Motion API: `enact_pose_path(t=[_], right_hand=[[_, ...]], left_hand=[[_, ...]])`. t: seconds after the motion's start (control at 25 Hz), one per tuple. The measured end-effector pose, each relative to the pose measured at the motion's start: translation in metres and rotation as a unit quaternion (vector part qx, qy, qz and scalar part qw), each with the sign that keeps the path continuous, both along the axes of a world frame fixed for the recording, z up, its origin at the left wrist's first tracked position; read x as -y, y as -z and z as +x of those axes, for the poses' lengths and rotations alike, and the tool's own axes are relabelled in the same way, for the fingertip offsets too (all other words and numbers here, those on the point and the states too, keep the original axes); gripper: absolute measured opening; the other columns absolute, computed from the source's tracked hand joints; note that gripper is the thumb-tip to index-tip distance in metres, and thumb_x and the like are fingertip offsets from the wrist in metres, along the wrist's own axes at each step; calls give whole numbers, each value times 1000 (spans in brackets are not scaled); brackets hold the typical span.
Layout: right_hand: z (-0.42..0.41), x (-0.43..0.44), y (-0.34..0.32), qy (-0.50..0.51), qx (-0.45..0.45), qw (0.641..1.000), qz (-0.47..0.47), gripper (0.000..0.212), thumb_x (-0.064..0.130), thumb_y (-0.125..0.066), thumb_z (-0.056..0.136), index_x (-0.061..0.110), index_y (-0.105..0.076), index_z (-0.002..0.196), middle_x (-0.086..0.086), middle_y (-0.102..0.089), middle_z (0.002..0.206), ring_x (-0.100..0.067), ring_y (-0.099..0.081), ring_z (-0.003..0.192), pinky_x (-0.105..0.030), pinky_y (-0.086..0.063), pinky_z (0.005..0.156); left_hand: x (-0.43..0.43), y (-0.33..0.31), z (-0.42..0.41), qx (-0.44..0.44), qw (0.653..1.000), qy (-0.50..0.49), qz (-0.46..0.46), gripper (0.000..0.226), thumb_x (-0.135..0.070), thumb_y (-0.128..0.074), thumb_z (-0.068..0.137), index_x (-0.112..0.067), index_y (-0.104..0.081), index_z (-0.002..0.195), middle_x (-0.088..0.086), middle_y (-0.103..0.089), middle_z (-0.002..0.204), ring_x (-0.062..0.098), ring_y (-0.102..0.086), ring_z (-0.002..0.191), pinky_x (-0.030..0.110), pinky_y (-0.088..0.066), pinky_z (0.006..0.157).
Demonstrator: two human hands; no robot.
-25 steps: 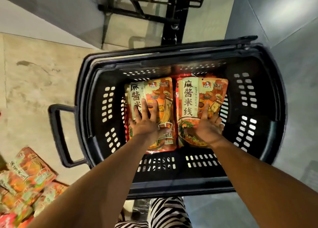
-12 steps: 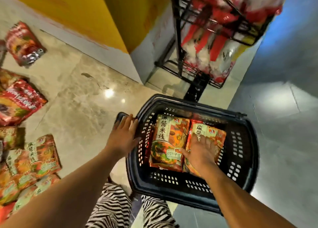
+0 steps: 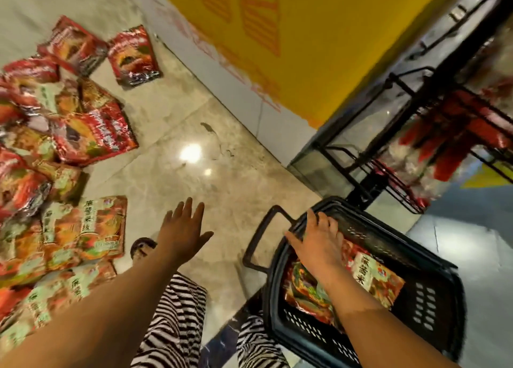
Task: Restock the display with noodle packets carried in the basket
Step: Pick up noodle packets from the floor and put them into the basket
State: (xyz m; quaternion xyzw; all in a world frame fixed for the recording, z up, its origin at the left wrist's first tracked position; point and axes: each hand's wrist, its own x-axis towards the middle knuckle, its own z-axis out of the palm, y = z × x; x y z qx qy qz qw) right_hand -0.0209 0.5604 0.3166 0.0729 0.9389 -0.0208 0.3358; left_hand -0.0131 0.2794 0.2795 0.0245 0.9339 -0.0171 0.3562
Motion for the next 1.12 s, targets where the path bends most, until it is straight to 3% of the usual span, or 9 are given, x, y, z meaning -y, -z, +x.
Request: enact_pose_path(t=[0.28,0.6,0.84,1.12], right_hand=[[-53,174,29,-41,39,998,14,84,68,-33,94,14,-12,156,-16,-17,159,-34,-13,147,-44,-18,117],[-147,381,42,-104,31,994,-12,81,67,-35,94,14,-20,153,-16,-28,154,-33,-22,142,-44,-25,112],[-234,441,38,-150,27,988,-12,82,68,-34,93,14,-19,153,-16,-32,151,-34,-26,139,-43,-28,108],[-377,472,80,-145,52,988,-7,83,68,-42,91,14,-24,151,-17,-33,152,-35,-26,139,-44,-26,110]], left_hand=[[179,17,-32,21,997,-78,-11,83,-63,-35,97,-17,-3,158,15,-2,165,33,-10,151,46,-20,118],[384,19,-89,27,983,-177,-40,86,-64,-33,97,-16,4,158,15,4,164,32,-3,152,45,-11,121],[442,18,-126,20,967,-252,-34,89,-67,-37,94,-17,1,158,16,2,164,32,-2,152,46,-13,121],[468,55,-217,36,947,-320,-6,94,-69,-37,93,-17,6,157,16,4,164,31,-1,152,46,-11,123]])
